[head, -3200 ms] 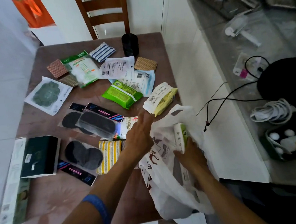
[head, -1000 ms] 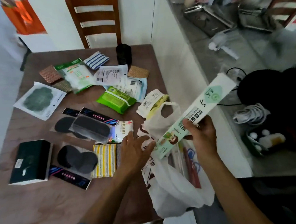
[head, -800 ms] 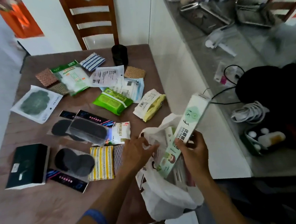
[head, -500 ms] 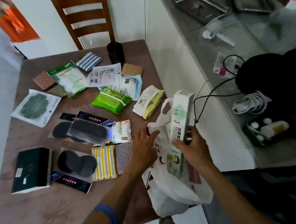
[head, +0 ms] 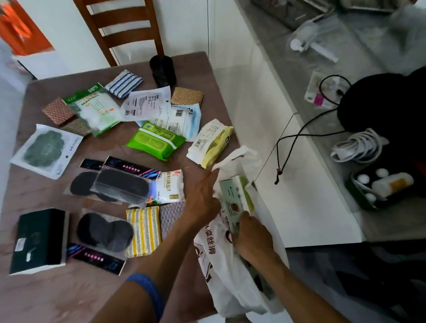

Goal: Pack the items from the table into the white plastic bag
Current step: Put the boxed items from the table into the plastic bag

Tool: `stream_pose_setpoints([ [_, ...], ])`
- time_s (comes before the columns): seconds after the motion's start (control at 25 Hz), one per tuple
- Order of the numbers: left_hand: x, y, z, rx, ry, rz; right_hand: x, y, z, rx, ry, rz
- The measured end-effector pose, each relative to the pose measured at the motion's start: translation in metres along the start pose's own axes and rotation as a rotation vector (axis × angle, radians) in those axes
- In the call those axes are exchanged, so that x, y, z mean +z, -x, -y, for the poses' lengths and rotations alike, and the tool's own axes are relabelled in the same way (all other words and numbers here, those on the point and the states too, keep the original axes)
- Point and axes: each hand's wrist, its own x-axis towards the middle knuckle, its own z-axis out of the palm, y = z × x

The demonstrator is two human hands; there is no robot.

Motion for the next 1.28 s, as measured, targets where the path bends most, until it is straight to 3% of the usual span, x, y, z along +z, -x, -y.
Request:
stream_pose_setpoints([
  [0.2,-0.009,0.01,-0.003,0.1,-0.027,-0.051,0.007,0.007,0.005,-0.045,-0.006,-0.131],
  [0.32,-0.016,0.004,0.003,0.01,-0.077,-0.019,0.0,-0.01,0.0,-0.043,-0.011,-0.229],
  [0.6,-0.027,0.003,0.006,-0.056,0.084,0.137,-0.014,-0.035,-0.015,0.257,-0.521,0.156],
  [0.8,-0.036,-0.011,0.005,0.087,0.203,0.038,-0.011,-0.024,-0.014,0.173,-0.185,0.151],
  [0.92,-0.04,-0.002,0.01,-0.009,0.143,0.123,-0.001,-0.012,-0.005,0.124,-0.09,0.046],
  [1.04,-0.038,0.013,0.019,-0.103,0.051,0.101,-0.017,-0.014,-0.009,-0.002,-0.08,-0.306],
  [1.08,-0.038,0.017,0.022,-0.122,0.02,0.073,-0.025,-0.019,-0.016,0.019,-0.031,-0.354],
  [1.12,-0.036,0.021,0.026,-0.134,-0.011,0.06,-0.03,-0.027,-0.026,0.082,0.016,-0.317],
  [1.24,-0.034,0.026,0.032,-0.146,-0.037,0.109,-0.043,-0.035,-0.036,0.225,-0.044,0.005],
  [1.28,-0.035,0.026,0.033,-0.139,-0.001,0.138,-0.048,-0.034,-0.034,0.19,-0.116,-0.006],
])
